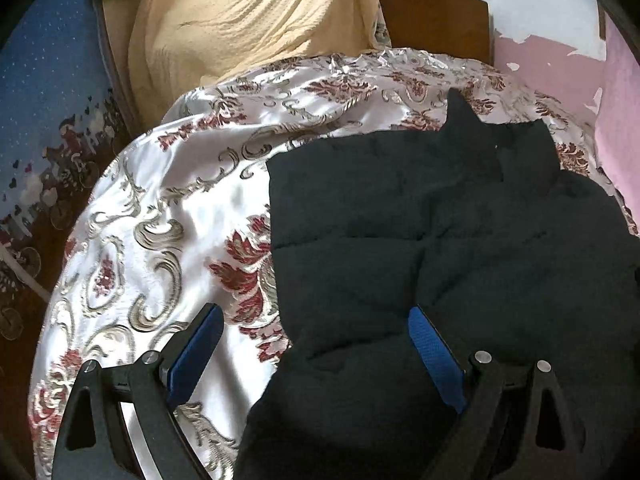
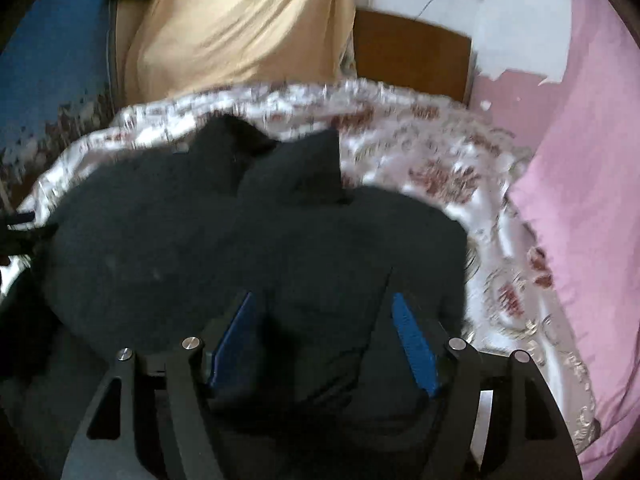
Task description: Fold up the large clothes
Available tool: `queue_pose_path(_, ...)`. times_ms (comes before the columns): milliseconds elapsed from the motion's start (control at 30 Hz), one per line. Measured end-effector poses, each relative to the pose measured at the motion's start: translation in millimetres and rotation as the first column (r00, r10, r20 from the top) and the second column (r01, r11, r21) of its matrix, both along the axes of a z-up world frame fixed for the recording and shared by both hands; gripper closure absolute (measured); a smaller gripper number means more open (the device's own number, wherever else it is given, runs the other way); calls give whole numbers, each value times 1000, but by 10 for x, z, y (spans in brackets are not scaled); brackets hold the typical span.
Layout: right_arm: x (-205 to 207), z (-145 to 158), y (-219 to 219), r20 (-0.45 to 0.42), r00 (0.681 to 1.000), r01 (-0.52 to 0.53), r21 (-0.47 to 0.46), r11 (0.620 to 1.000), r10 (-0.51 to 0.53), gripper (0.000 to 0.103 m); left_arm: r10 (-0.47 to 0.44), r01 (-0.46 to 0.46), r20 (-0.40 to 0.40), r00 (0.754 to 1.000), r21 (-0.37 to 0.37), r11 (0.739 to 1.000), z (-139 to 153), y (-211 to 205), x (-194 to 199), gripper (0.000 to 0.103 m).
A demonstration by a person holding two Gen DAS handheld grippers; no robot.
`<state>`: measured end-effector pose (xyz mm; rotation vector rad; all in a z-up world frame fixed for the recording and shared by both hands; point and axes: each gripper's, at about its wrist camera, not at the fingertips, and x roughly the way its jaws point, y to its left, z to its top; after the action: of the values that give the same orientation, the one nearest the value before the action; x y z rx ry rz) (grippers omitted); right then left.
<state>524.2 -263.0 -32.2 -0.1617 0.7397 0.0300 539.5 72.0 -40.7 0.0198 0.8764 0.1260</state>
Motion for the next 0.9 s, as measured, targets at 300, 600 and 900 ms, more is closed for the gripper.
queue_pose_path(300, 165, -482, -33, -98, 995, 38, 21, 999, -36, 29, 13, -11, 16, 1000, -142, 990, -332, 129, 10, 0)
queue_pose_path(600, 247, -676, -105, -115, 992, 64, 67, 996, -56, 19, 15, -12, 12, 1000, -217, 976, -477, 190, 40, 0)
queue_pose_path(900, 290, -682, -205, -146, 986, 96, 110, 989, -79, 5, 37, -39, -12, 999, -298, 954, -439, 305, 25, 0)
